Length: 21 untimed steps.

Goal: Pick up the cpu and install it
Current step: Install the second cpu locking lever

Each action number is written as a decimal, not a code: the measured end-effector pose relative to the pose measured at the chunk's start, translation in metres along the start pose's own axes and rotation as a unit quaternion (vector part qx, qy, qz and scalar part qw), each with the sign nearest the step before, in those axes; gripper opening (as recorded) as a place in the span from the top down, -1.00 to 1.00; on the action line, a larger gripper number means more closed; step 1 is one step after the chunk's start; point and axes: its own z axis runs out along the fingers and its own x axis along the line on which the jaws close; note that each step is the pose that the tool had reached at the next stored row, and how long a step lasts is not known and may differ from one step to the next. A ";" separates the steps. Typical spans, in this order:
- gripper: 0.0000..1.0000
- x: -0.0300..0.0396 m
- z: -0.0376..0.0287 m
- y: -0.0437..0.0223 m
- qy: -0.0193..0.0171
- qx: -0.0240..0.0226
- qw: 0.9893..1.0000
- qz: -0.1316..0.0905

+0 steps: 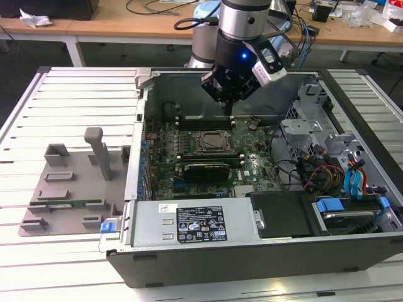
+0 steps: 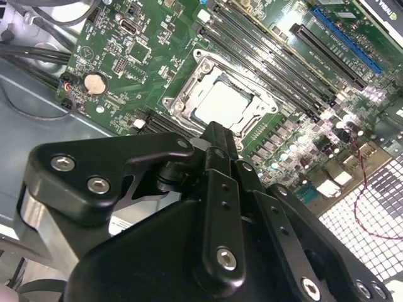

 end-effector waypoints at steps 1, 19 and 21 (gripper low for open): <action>0.79 0.0001 0.0000 -0.0012 0.000 0.000 1.000 0.000; 0.79 0.0087 0.0080 -0.0708 -0.007 -0.074 0.997 0.000; 0.79 0.0097 0.0100 -0.0801 -0.008 -0.085 0.996 0.000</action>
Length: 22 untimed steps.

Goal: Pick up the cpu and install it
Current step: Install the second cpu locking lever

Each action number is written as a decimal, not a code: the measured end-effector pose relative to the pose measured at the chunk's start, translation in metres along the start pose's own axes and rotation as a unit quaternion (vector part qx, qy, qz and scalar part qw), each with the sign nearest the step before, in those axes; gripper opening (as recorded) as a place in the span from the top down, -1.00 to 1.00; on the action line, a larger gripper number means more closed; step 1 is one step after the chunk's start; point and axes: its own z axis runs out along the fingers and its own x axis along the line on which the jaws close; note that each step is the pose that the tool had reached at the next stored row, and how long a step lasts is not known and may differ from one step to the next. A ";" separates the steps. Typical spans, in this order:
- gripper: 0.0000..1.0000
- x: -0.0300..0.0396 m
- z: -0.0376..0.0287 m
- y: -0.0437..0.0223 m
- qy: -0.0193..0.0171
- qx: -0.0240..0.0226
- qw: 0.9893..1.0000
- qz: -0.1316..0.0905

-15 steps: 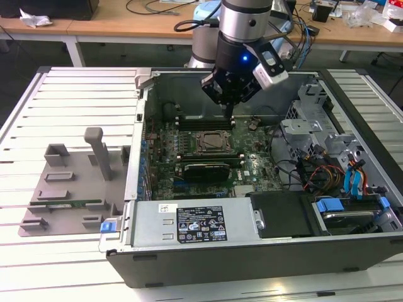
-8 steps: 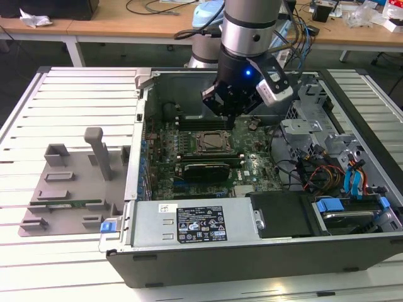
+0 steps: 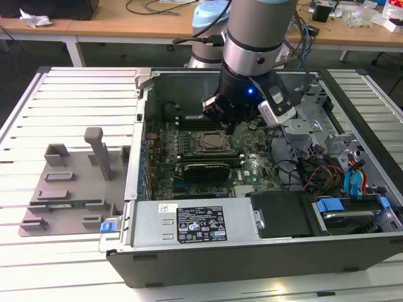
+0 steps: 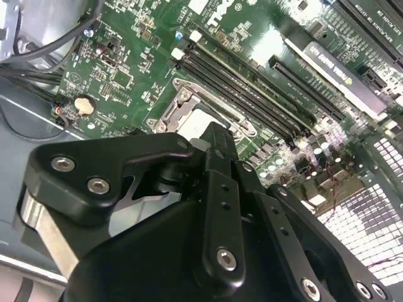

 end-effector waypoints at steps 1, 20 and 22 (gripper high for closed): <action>0.79 0.0008 0.0044 -0.0012 0.000 0.000 1.000 0.000; 0.79 0.0272 0.0580 0.0157 0.004 0.039 0.999 0.000; 0.79 0.0324 0.0622 0.0154 0.004 0.039 0.999 0.000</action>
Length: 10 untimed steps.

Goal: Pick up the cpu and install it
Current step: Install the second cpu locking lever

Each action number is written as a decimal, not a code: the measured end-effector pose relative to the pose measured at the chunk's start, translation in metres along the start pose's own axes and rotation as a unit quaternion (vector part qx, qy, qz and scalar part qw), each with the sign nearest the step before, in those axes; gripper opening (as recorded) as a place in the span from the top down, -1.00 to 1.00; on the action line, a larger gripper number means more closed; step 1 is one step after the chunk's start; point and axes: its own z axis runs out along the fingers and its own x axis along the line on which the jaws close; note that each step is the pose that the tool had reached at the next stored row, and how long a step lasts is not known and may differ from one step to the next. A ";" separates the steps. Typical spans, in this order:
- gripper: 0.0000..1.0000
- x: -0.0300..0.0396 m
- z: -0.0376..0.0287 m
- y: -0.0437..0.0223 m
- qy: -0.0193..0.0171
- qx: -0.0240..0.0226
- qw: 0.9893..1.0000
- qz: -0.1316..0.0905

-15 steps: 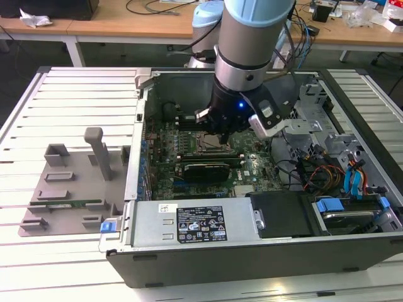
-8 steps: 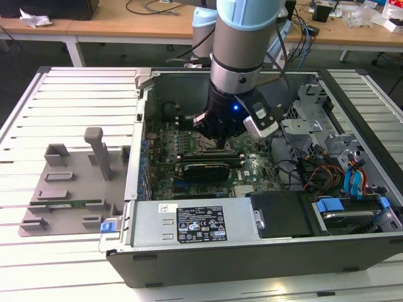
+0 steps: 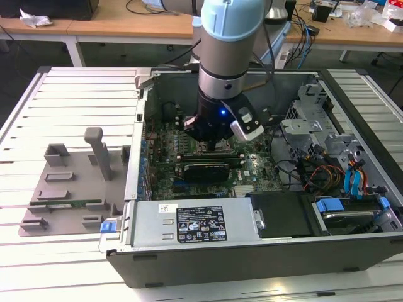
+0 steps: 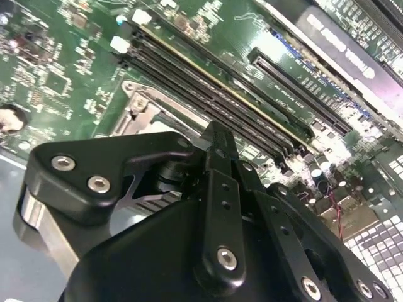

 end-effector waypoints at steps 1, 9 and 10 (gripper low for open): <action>0.79 0.0029 0.0025 0.0000 0.000 0.000 1.000 0.000; 0.79 0.0189 0.0204 0.0034 0.000 0.000 1.000 0.000; 0.79 0.0208 0.0218 0.0048 0.000 0.000 1.000 0.000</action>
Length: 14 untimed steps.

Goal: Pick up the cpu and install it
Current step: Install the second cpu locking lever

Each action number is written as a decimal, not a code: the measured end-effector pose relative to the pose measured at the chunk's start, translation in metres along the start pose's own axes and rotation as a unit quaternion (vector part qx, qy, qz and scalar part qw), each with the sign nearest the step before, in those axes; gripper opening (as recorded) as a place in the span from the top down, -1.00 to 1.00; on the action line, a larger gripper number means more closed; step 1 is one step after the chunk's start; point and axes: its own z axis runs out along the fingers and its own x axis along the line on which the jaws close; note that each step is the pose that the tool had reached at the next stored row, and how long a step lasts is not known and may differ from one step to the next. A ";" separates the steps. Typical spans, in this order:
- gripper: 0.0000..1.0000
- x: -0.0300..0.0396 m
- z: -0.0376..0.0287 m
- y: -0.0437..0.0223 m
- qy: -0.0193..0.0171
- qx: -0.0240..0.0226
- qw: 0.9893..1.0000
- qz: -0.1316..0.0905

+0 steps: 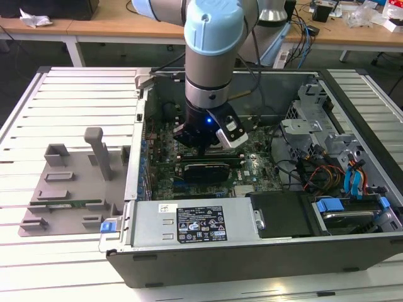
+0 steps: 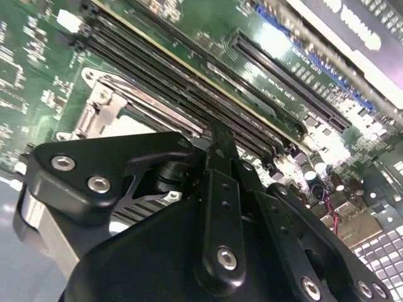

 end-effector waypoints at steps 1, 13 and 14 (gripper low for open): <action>0.79 0.0009 0.0008 0.0010 0.000 0.000 1.000 0.000; 0.79 0.0113 0.0013 0.0107 -0.002 -0.010 1.000 -0.003; 0.79 0.0111 -0.0092 0.0118 -0.002 -0.008 1.000 -0.003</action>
